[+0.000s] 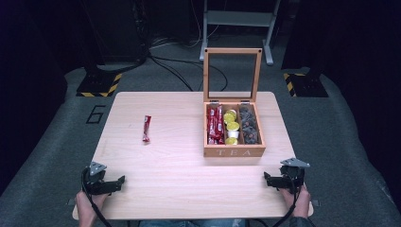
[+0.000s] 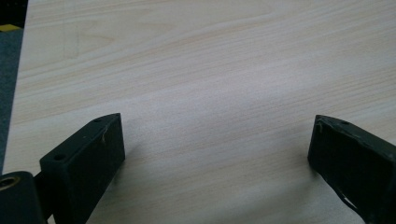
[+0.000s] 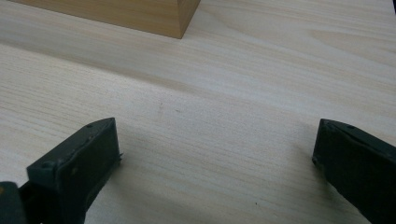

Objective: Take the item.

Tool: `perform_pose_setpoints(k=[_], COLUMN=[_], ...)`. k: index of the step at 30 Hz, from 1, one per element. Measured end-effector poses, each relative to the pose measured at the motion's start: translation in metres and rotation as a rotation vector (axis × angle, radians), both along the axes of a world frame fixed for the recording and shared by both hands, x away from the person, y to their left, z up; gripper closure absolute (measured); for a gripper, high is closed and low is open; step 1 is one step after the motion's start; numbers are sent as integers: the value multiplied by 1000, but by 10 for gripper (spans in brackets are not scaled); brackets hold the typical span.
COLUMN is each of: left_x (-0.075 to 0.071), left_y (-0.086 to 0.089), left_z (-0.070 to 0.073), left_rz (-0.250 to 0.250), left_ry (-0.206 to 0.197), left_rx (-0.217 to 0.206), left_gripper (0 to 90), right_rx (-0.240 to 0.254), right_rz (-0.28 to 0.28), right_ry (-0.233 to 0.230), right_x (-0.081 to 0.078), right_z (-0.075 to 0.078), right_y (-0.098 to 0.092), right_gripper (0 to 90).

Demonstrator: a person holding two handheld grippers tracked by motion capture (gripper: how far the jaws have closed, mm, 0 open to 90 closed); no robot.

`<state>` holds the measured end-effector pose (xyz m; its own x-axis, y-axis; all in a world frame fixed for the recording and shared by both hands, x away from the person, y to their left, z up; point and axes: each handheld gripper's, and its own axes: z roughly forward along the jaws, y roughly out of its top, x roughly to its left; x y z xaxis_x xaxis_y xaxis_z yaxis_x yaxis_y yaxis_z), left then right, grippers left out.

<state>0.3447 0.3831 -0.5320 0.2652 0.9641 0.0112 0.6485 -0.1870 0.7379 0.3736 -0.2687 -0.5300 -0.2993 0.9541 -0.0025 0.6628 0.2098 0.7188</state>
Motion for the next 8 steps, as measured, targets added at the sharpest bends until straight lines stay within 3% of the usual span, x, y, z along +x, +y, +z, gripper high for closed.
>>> perform_pose_setpoints(k=[5, 8], left_x=[2, 2], left_y=[2, 1], left_z=[0, -1], left_rz=[-8, -4], left_ry=[20, 13], left_rx=[-6, -8], left_gripper=[20, 19], right_rx=[0, 0], right_rz=[0, -1], right_ry=[1, 1], right_x=[0, 0], right_z=[0, 0], right_y=[0, 0], right_gripper=[0, 0])
